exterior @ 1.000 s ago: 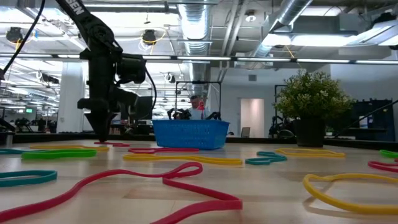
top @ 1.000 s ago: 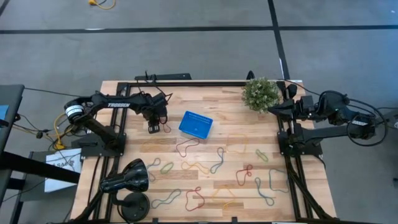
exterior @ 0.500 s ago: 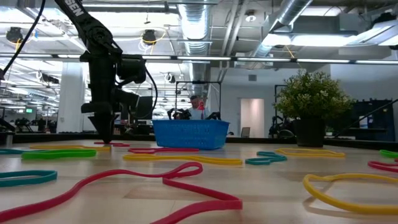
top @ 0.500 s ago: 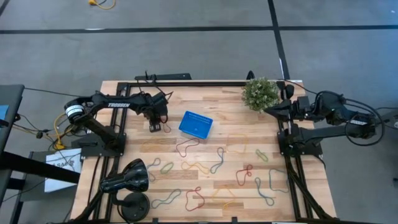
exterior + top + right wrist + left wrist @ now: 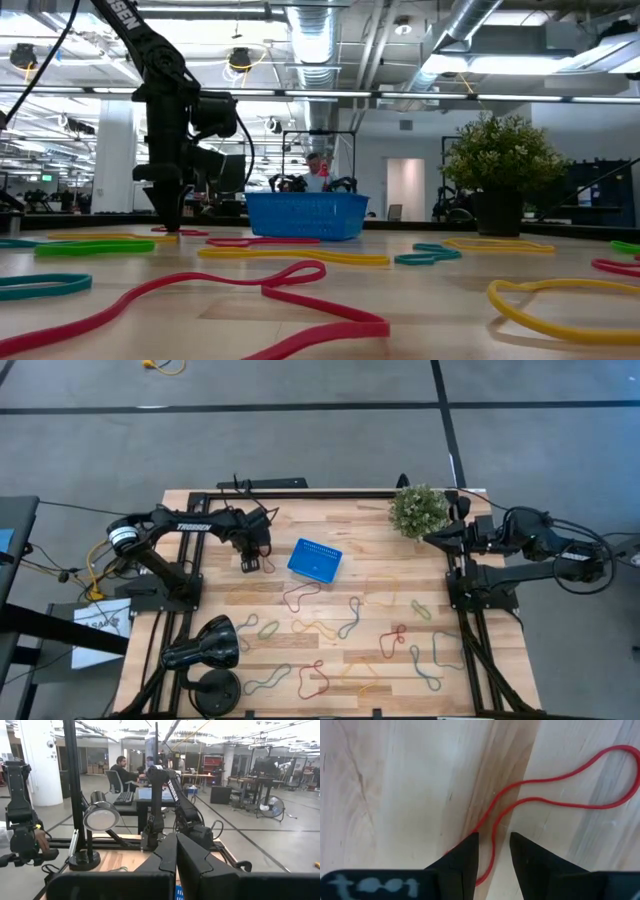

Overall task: Pick and place items into bin
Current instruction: Put the red rubber band into the blue bin

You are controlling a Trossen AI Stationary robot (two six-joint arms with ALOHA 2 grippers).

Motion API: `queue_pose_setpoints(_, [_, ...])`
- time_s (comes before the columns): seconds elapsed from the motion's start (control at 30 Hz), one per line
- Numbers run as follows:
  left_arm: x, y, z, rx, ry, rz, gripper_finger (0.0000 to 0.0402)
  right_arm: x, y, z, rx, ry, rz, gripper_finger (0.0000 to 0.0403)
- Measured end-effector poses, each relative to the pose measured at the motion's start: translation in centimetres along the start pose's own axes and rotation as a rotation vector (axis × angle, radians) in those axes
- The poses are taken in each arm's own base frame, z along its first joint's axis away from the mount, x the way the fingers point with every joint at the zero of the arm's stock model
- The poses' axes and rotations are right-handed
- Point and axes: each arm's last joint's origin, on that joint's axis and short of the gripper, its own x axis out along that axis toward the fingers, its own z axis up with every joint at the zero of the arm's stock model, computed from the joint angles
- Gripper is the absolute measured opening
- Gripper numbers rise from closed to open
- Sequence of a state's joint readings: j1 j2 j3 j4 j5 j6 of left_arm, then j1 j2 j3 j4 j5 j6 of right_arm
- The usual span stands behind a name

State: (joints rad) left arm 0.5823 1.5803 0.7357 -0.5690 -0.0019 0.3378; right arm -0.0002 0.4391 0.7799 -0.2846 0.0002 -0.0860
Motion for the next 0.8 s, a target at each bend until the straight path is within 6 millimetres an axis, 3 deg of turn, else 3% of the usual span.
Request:
queue_pose_setpoints(0.13, [0.0,0.0,0.0,0.0,-0.003,-0.014,0.0084,0.0,0.0,0.0,0.0,-0.001,0.0,0.0])
queue_pose_setpoints(0.33, [0.1,-0.1,0.0,-0.002,-0.004,-0.015,0.0008,0.0,0.0,0.0,0.0,-0.001,0.0,0.0])
queue_pose_setpoints(0.63, [0.0,0.0,0.2,-0.004,-0.003,-0.015,0.0,0.0,0.0,0.0,0.0,-0.001,0.0,0.0])
queue_pose_setpoints(0.8, [-1.2,-0.1,0.8,0.016,-0.026,-0.001,0.0,0.0,0.0,0.0,0.0,-0.001,0.0,0.0])
